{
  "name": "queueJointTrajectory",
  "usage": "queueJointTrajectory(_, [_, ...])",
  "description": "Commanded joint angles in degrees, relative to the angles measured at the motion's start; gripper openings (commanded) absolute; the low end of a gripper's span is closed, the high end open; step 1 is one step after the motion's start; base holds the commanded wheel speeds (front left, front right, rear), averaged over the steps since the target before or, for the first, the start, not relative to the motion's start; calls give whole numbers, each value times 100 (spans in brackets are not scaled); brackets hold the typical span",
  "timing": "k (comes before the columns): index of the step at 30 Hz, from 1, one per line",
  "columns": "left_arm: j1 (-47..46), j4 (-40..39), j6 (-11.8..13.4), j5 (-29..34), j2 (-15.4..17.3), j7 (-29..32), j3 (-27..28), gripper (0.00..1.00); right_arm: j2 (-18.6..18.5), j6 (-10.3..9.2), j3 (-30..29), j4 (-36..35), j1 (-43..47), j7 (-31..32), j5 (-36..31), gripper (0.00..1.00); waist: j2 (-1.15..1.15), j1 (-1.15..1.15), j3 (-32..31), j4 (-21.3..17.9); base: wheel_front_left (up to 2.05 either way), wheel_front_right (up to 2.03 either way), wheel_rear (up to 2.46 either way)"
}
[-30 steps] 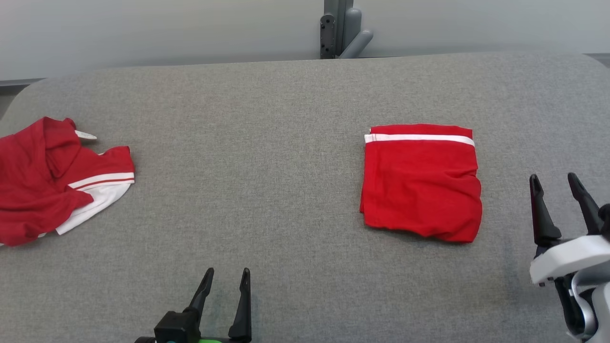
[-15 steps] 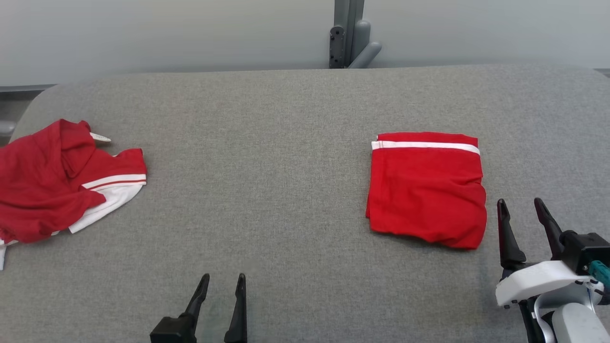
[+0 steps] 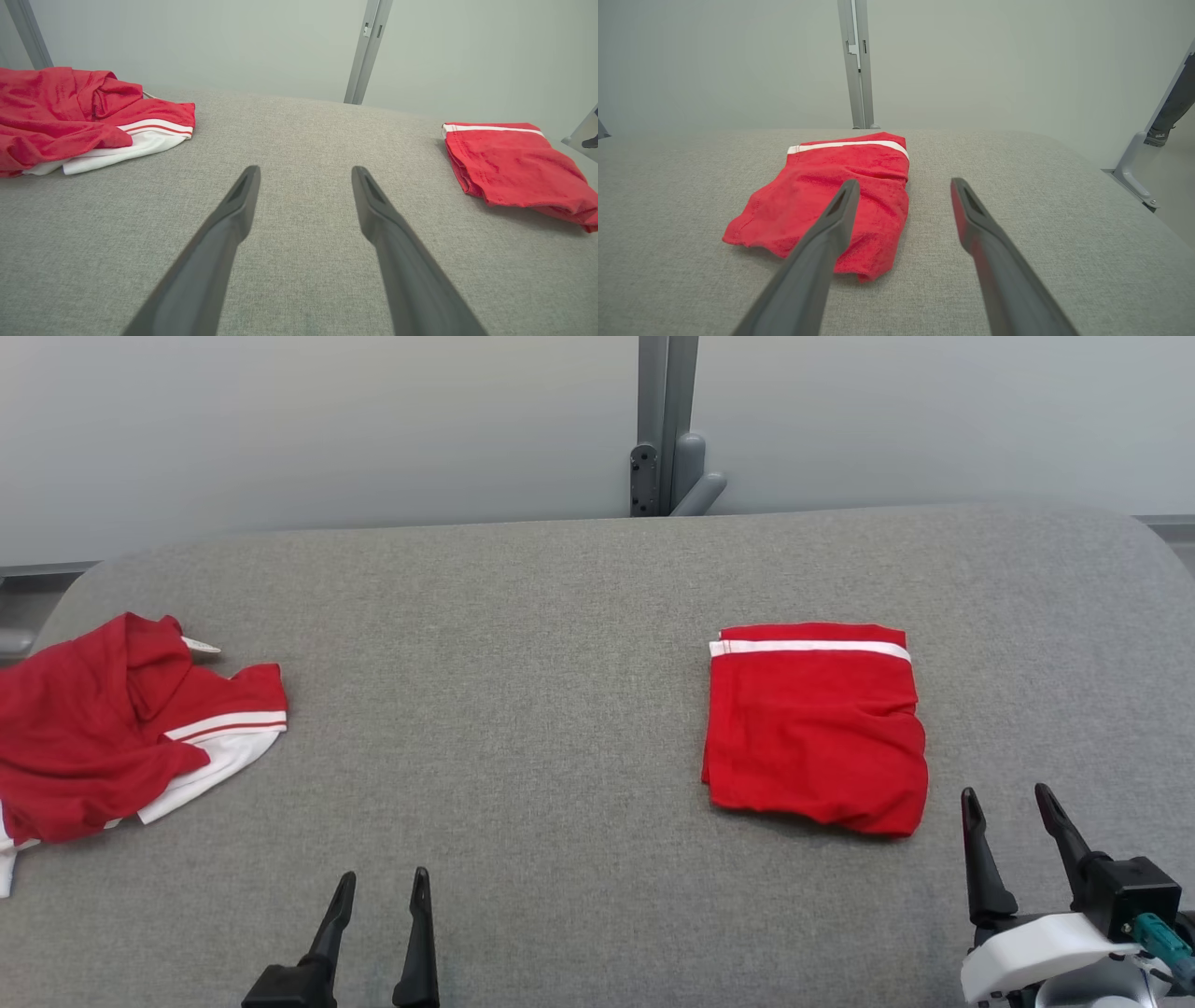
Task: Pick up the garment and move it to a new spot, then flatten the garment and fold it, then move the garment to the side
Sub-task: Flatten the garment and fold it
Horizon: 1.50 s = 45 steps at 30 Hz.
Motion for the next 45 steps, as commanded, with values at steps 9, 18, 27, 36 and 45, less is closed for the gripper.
queueJointTrajectory(9, [-242,-184,-15,23,0,-2,-117,100,14,-2,161,84,-846,-23,-99,94,7,0,545,142,0,0,0])
queueJointTrajectory(18, [-574,-122,53,-57,0,-2,-366,100,45,-2,141,1406,-1960,-21,-448,0,7,0,1171,444,0,0,0])
queueJointTrajectory(27, [-661,-131,144,-71,0,-2,-428,100,195,-2,222,2617,-2457,-22,-553,0,7,0,1305,545,0,0,0])
queueJointTrajectory(36, [-612,-100,147,-49,0,-2,-372,100,244,-1,1252,2515,-2238,-22,-447,0,7,0,1157,420,0,0,0])
queueJointTrajectory(45, [-504,-80,147,-142,1,-2,-398,100,237,-3,1625,2092,-1867,-22,-189,0,7,0,1044,287,0,0,0])
